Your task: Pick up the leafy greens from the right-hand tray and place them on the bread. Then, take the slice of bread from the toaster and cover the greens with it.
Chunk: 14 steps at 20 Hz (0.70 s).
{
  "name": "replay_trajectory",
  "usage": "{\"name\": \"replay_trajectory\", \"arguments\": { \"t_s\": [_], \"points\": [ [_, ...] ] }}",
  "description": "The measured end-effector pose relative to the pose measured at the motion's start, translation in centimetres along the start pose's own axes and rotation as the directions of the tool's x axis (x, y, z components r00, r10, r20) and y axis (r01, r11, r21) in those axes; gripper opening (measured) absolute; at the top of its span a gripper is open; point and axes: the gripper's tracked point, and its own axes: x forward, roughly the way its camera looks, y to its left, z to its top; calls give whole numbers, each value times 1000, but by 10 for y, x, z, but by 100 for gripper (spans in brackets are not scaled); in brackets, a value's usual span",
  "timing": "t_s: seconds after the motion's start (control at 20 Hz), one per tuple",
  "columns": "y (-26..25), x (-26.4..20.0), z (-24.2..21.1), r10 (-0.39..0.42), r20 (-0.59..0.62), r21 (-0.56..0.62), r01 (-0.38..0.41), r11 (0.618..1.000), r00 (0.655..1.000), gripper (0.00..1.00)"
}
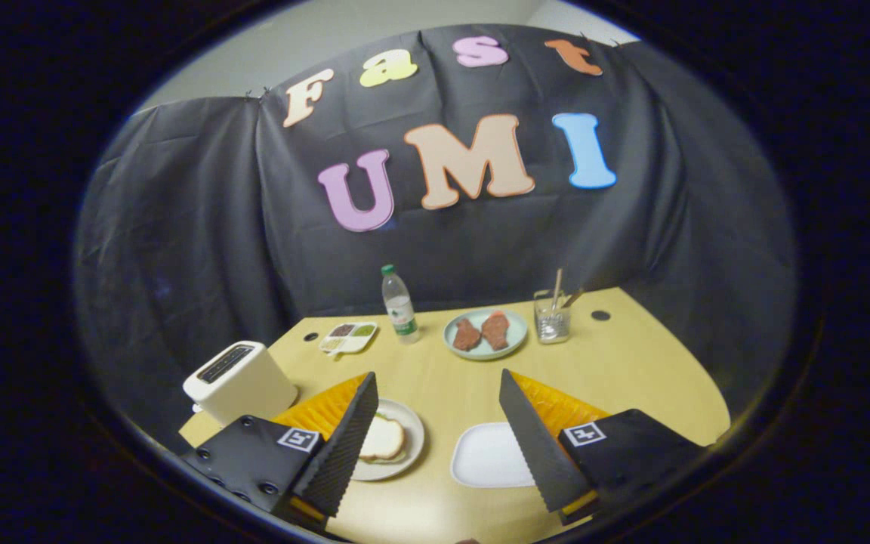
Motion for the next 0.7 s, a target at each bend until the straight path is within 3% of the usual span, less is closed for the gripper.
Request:
{"name": "replay_trajectory", "arguments": {
  "t_s": [0.25,0.7],
  "points": [
    [-15,-15,33,-78,166,-90,94,992,983,100],
    [-6,-37,68,-61,284,-158,110,981,957,100]
  ]
}}
